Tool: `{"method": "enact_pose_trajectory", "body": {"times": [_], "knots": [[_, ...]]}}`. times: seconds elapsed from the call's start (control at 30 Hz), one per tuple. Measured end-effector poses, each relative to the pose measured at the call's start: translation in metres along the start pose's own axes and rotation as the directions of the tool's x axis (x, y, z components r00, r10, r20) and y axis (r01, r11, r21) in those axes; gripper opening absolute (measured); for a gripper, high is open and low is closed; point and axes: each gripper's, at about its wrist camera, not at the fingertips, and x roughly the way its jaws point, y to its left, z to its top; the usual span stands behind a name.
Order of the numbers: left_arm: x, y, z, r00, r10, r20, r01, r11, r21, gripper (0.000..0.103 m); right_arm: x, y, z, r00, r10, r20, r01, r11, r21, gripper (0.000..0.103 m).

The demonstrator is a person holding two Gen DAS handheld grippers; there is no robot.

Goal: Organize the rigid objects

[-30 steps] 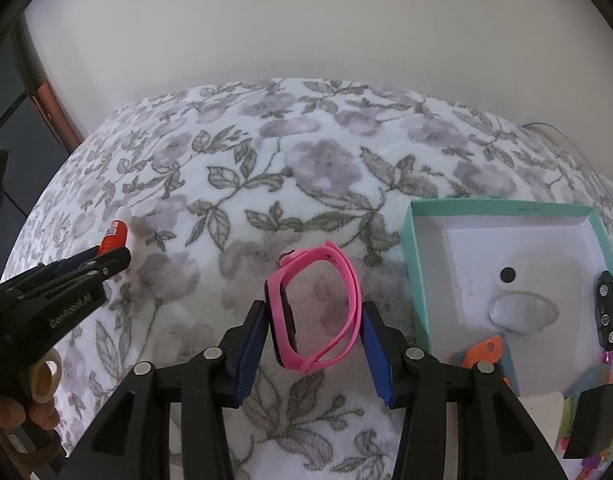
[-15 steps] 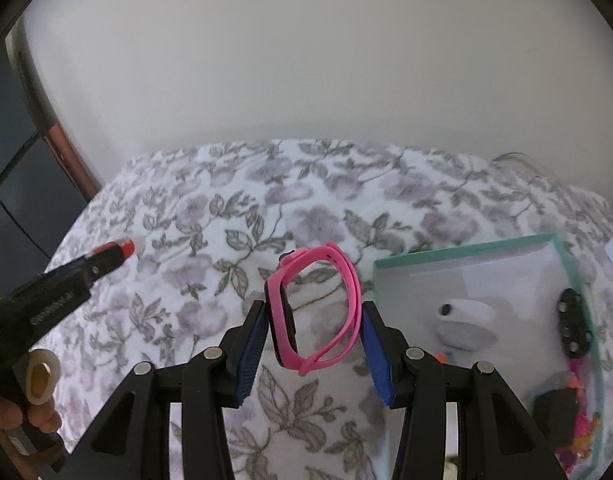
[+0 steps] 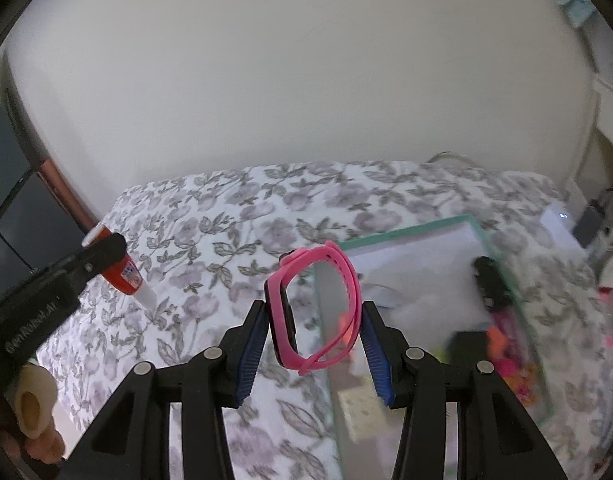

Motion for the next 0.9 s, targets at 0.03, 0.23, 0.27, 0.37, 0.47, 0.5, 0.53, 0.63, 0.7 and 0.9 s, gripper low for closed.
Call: {"method": "enact_pose_trajectory", "body": {"times": [0.03,0.23,0.27,0.37,0.47,0.5,0.53,0.63,0.7,0.9], "knots": [[-0.005,-0.006,0.0,1.0,-0.008,0.004,0.008,1.0,0.005,0.021,-0.007,-0.006,-0.003,1.0,-0.006,0.003,0.006,1.0,0.012,0.049],[-0.024,-0.053,-0.015,0.997,-0.073,0.002,0.072,0.996,0.06,0.021,-0.03,-0.048,-0.019,0.999,-0.032,-0.007,0.033,0.994,0.101,0.049],[-0.024,-0.06,-0.018,0.997,-0.083,-0.004,0.083,0.994,0.066,0.021,-0.032,-0.057,-0.023,0.999,-0.045,-0.014,0.046,0.992,0.114,0.049],[-0.019,-0.087,-0.035,0.992,-0.123,-0.037,0.127,0.987,0.101,0.021,-0.028,-0.077,-0.033,0.996,-0.072,-0.057,0.079,0.987,0.137,0.049],[-0.005,-0.118,-0.059,0.986,-0.135,-0.102,0.151,0.974,0.167,0.021,-0.015,-0.1,-0.046,0.986,-0.114,-0.124,0.132,0.98,0.152,0.05],[-0.002,-0.126,-0.065,0.983,-0.138,-0.12,0.159,0.97,0.185,0.021,-0.012,-0.108,-0.051,0.982,-0.119,-0.145,0.142,0.976,0.163,0.05],[0.001,-0.132,-0.07,0.981,-0.137,-0.136,0.162,0.968,0.194,0.021,-0.007,-0.118,-0.056,0.978,-0.121,-0.17,0.152,0.972,0.179,0.05],[0.013,-0.146,-0.084,0.966,-0.167,-0.198,0.206,0.959,0.195,0.021,0.007,-0.139,-0.069,0.965,-0.123,-0.232,0.173,0.963,0.208,0.05],[0.022,-0.151,-0.092,0.954,-0.186,-0.234,0.23,0.957,0.178,0.022,0.011,-0.148,-0.075,0.96,-0.121,-0.252,0.179,0.958,0.223,0.051],[0.04,-0.137,-0.107,0.931,-0.218,-0.293,0.245,0.968,0.056,0.059,0.026,-0.156,-0.089,0.949,-0.112,-0.295,0.19,0.95,0.248,0.057]]}}
